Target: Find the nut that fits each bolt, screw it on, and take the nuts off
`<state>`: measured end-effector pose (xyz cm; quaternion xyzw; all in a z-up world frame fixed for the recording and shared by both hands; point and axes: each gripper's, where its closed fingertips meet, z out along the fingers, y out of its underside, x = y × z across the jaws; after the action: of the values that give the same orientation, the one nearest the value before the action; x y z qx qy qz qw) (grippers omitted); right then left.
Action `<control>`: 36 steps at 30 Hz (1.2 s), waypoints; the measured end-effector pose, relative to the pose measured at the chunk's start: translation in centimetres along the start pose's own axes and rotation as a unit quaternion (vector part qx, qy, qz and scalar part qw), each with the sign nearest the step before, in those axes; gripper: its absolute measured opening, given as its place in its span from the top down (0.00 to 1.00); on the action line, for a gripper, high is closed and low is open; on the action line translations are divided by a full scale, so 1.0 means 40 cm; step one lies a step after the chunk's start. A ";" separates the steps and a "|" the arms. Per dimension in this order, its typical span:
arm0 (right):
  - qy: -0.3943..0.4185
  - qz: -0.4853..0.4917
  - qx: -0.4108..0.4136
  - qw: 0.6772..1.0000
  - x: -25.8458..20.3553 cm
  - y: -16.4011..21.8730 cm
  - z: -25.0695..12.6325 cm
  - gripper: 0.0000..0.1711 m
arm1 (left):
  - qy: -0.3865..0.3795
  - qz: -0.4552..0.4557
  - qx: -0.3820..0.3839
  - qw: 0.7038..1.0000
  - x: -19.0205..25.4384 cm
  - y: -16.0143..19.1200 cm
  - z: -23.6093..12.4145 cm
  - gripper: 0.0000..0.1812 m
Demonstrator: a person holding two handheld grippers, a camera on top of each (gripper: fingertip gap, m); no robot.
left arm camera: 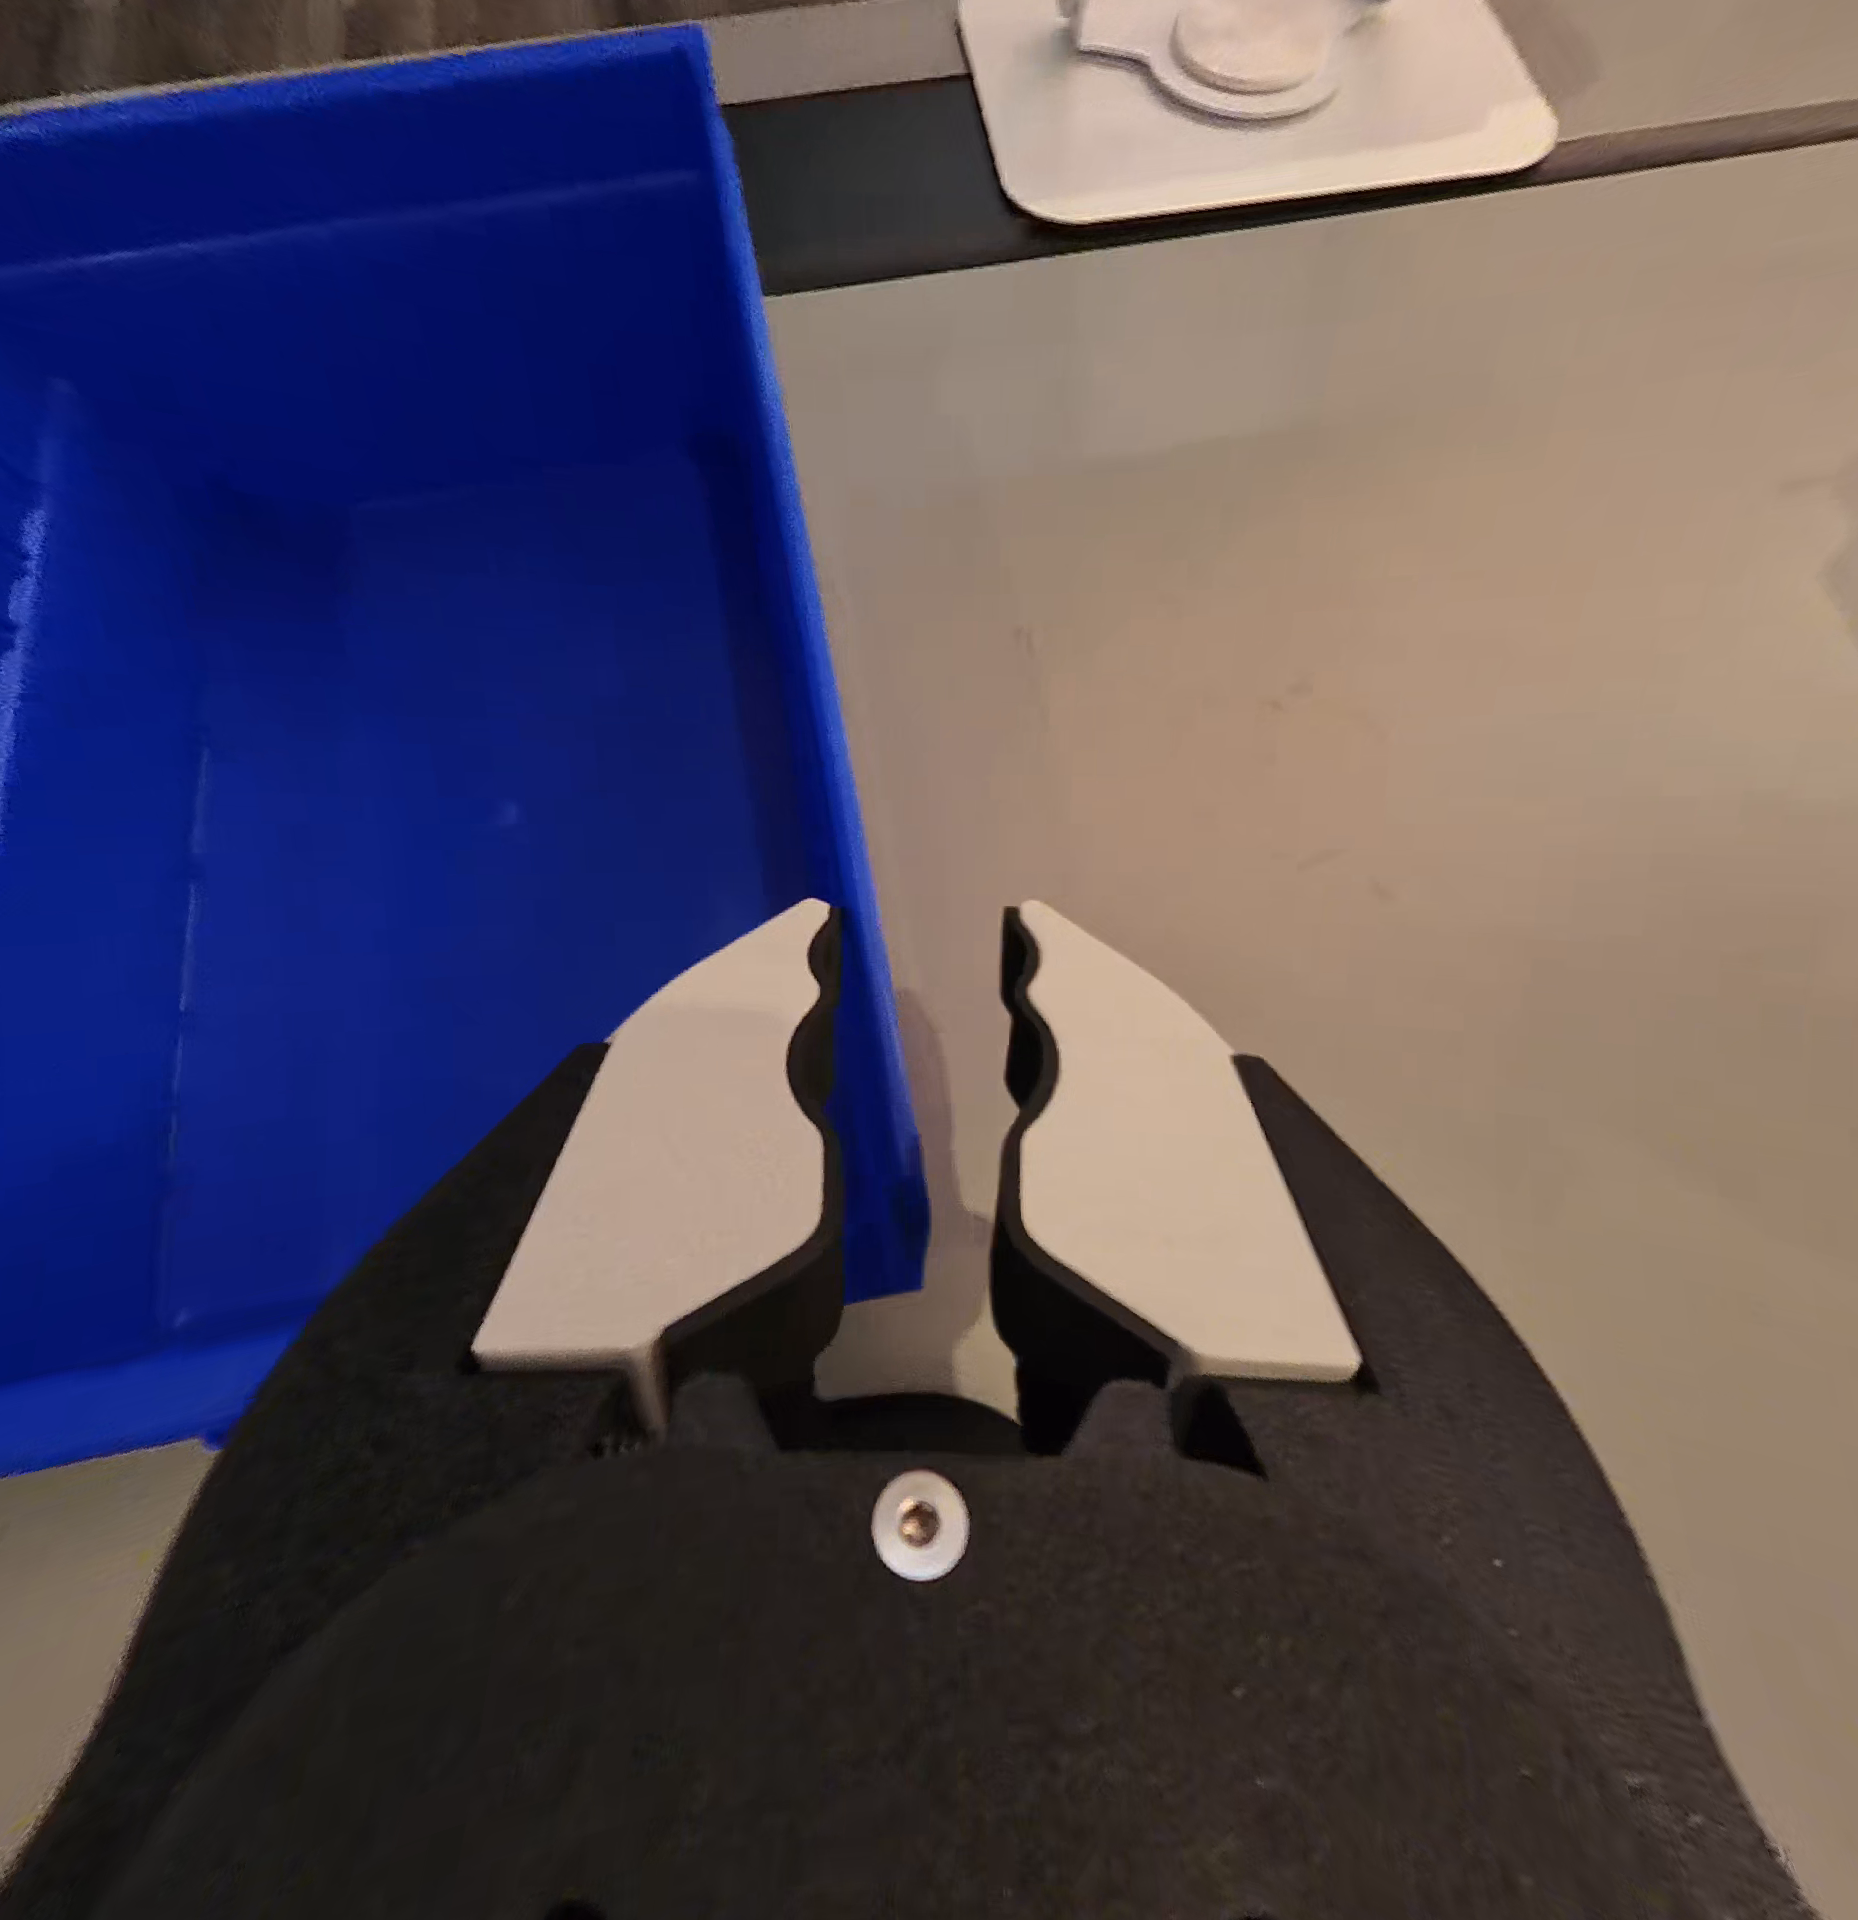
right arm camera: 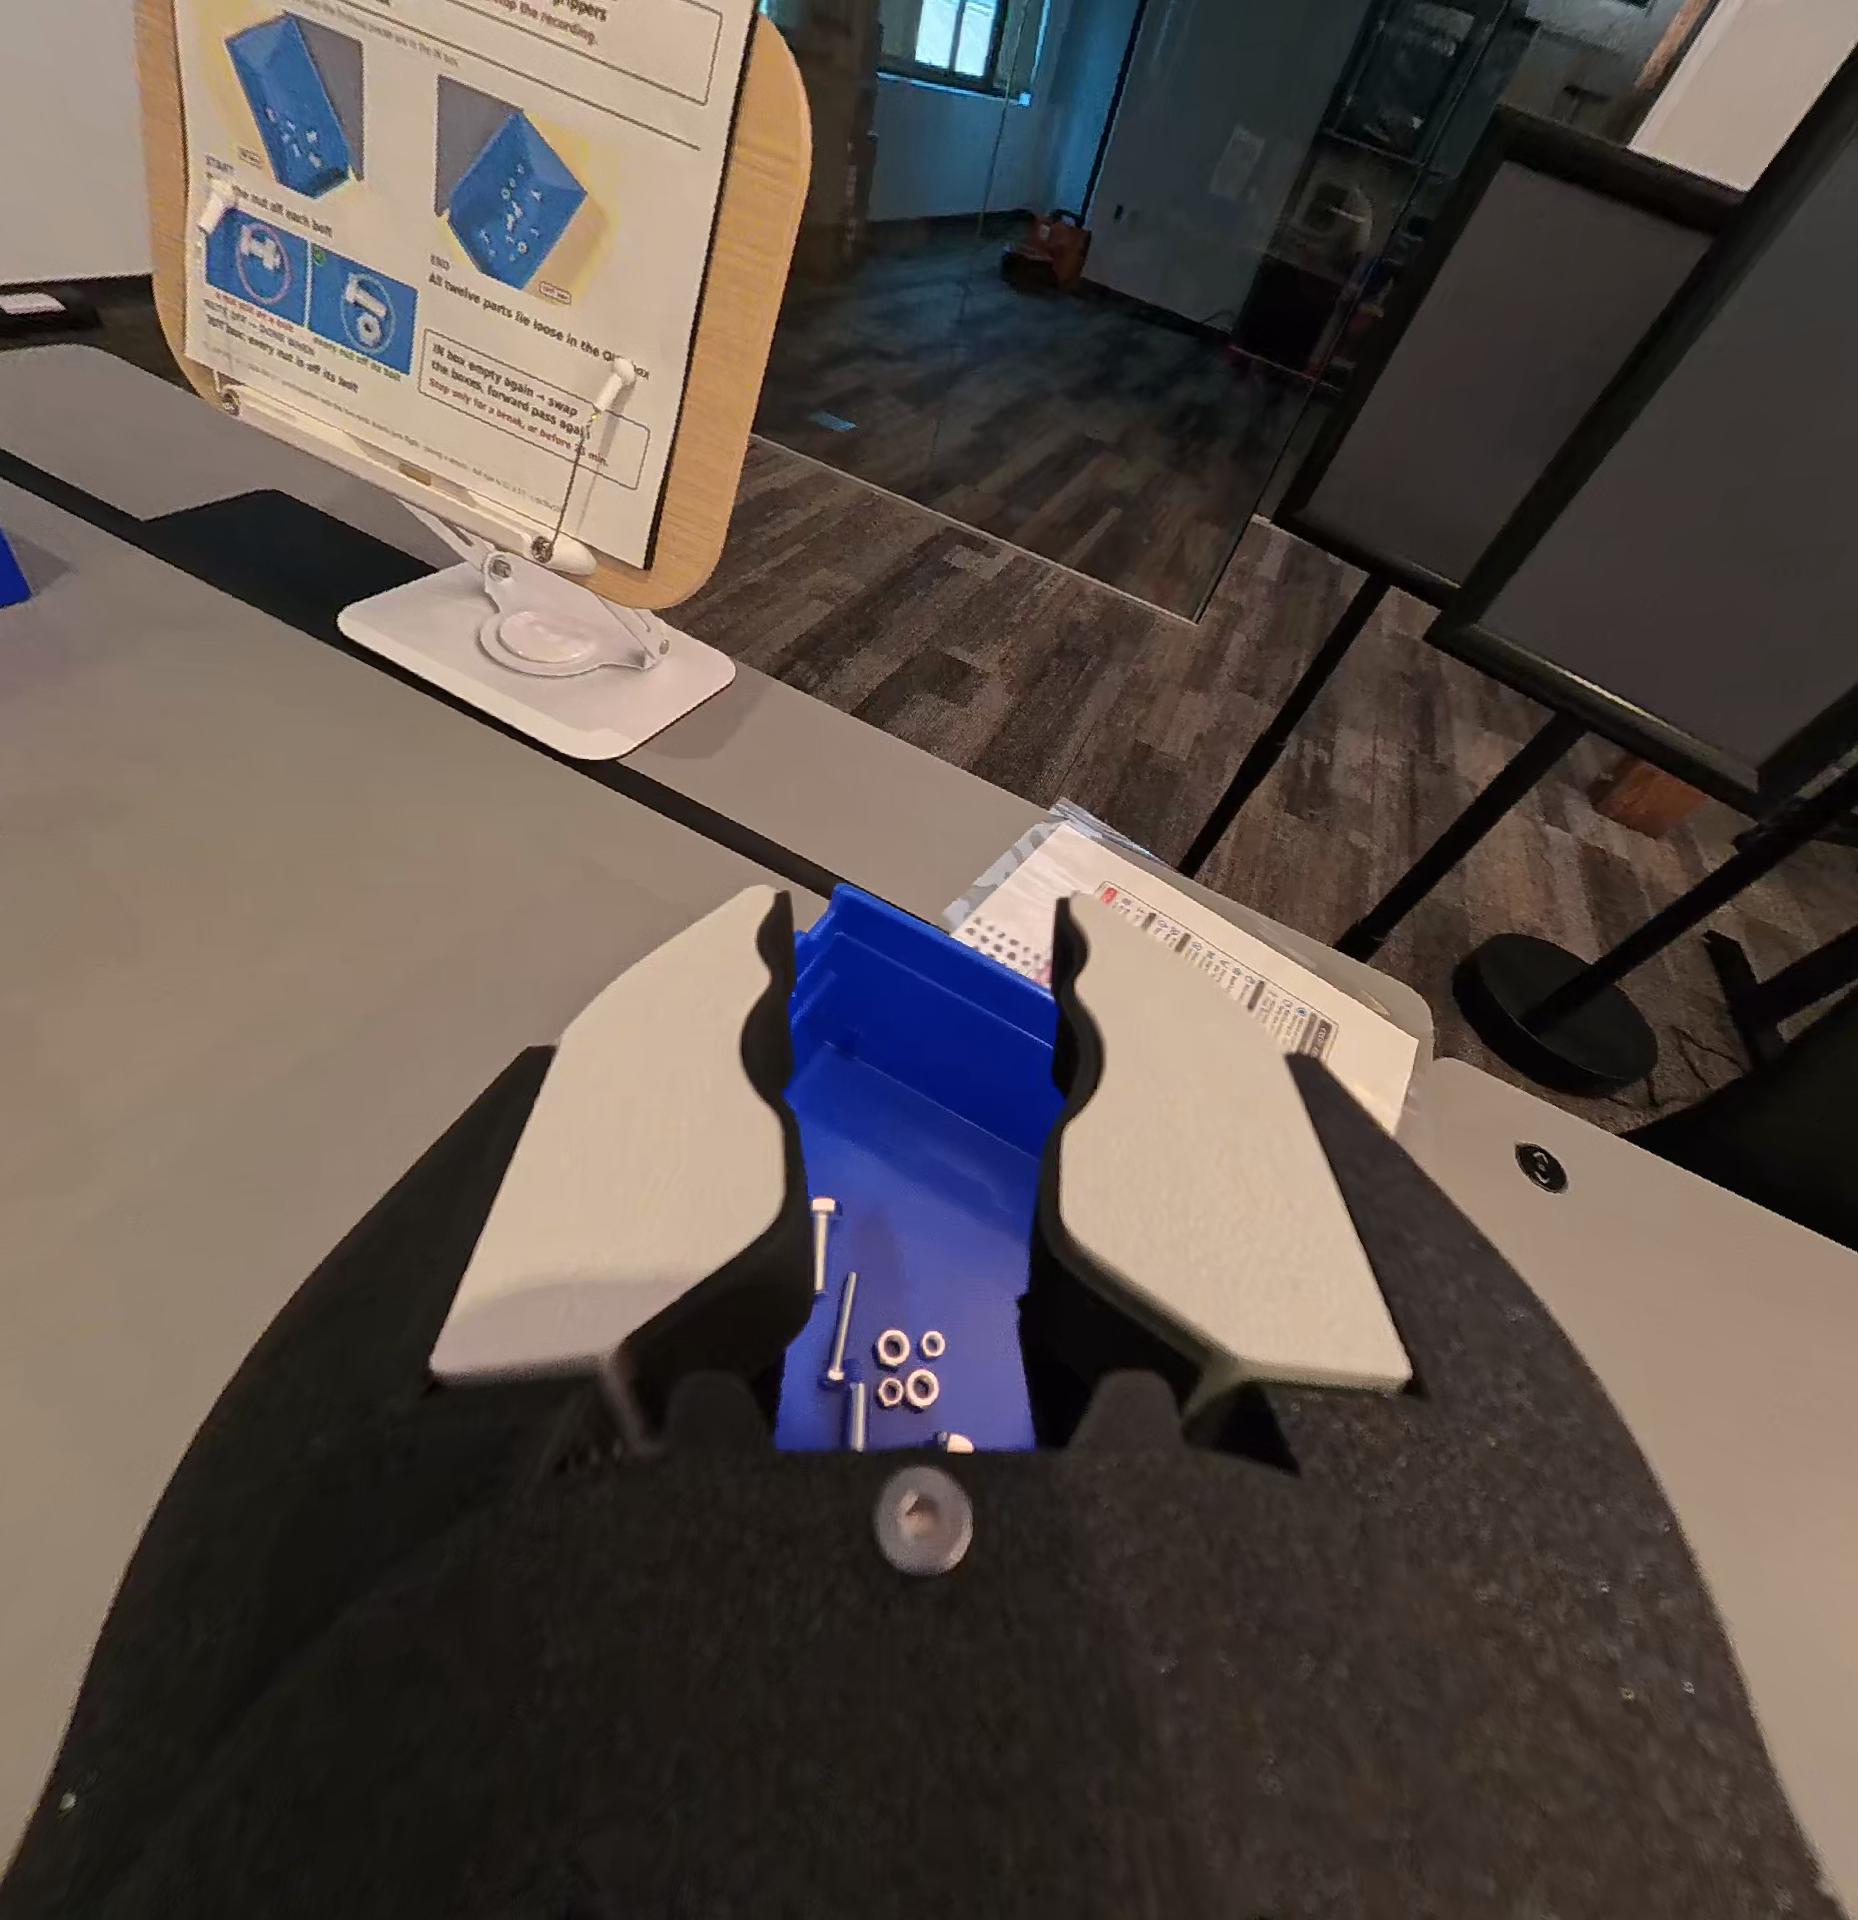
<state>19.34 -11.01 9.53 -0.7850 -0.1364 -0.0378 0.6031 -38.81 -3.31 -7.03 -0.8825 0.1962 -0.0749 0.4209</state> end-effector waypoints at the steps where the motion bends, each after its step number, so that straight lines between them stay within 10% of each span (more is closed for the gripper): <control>1: 0.001 0.002 0.001 1.000 0.003 0.001 -0.004 0.73 | -0.006 -0.001 -0.008 1.000 -0.006 0.008 0.010 0.86; 12: -0.019 0.009 0.017 1.000 -0.011 -0.015 -0.013 0.74 | -0.075 0.051 -0.021 0.996 0.039 -0.009 0.057 0.96; 36: -0.035 0.005 0.023 0.999 -0.077 -0.030 0.058 0.80 | 0.220 0.145 0.039 0.964 0.970 -0.100 0.090 0.72</control>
<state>15.82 -9.02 9.34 -0.7723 -0.1544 -0.0036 0.6162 -1.24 -14.34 -7.53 -0.7893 0.4066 -0.2127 0.4080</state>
